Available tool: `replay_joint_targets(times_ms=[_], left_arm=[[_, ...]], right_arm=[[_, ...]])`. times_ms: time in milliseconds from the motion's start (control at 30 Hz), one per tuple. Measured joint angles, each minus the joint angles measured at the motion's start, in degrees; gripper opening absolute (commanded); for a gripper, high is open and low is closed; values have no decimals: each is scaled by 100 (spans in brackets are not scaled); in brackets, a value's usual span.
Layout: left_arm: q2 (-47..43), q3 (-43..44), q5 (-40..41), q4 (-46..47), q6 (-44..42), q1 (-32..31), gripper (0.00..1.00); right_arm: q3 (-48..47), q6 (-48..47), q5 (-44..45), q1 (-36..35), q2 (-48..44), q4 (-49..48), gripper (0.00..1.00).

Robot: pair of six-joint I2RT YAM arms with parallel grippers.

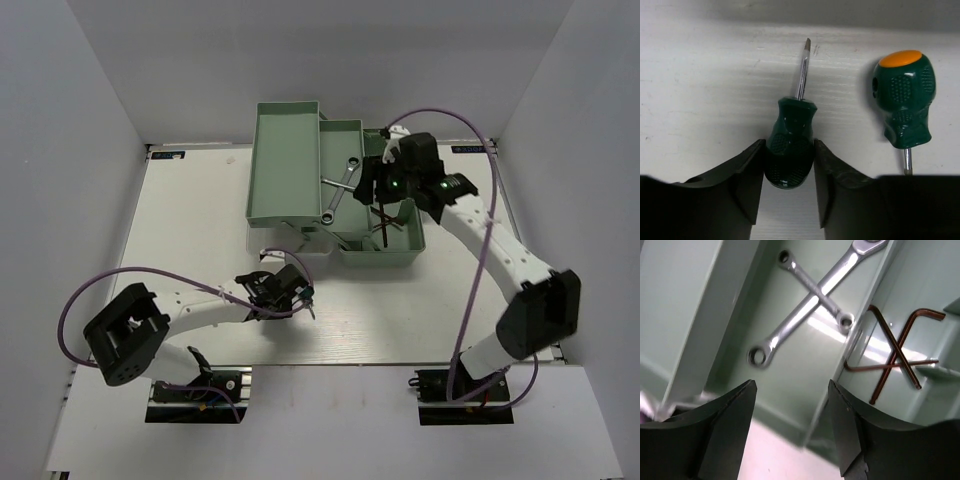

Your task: Sort the tools into containers

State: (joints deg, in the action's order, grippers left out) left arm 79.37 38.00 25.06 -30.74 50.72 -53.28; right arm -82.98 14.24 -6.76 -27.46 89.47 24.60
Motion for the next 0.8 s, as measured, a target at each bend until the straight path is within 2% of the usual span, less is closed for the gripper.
replay_joint_targets(times_ms=[33, 67, 133, 167, 300, 333, 367, 400, 433, 533, 633, 667, 700, 733, 800], left_arm=[[20, 0, 24, 52, 9, -13, 38], [35, 4, 50, 96, 35, -24, 32], [70, 15, 90, 140, 20, -57, 23], [81, 20, 109, 146, 28, -72, 15], [0, 20, 74, 79, 74, -166, 0], [-87, 20, 35, 31, 79, -216, 0], [-232, 15, -57, -13, 35, -275, 0], [-442, 15, -166, -37, -55, -348, 0], [-688, 26, -317, -24, -195, -422, 0], [-1460, 201, -881, 79, -831, -619, 0], [-1991, 828, -1403, 125, -1550, -719, 0], [-2109, 1051, -1469, 153, -1731, -726, 0], [-2234, 1272, -1478, 197, -1895, -726, 0], [-2345, 1508, -1401, 195, -2033, -728, 0], [-2503, 1937, -1032, 188, -2247, -717, 0]], right_arm=[[221, -57, -90, 22, -278, -7, 66], [387, -125, -192, 42, -485, -24, 63], [758, -367, -564, 46, -907, -92, 34], [953, -535, -813, 44, -1080, -118, 2], [1534, -1233, -1703, -4, -1449, 107, 0], [1622, -1456, -1880, -22, -1447, 249, 15], [1700, -1639, -2020, -39, -1421, 358, 35], [1801, -1838, -2140, -57, -1390, 470, 78], [1912, -2046, -2247, -72, -1351, 584, 91], [2328, -2612, -2461, -94, -1257, 837, 91], [2741, -2968, -2629, -111, -1263, 890, 89], [2844, -3049, -2651, -111, -1266, 872, 83], [2924, -3110, -2651, -114, -1266, 839, 71], [2992, -3158, -2649, -118, -1266, 813, 36], [3064, -3169, -2660, -118, -1252, 756, 4]])
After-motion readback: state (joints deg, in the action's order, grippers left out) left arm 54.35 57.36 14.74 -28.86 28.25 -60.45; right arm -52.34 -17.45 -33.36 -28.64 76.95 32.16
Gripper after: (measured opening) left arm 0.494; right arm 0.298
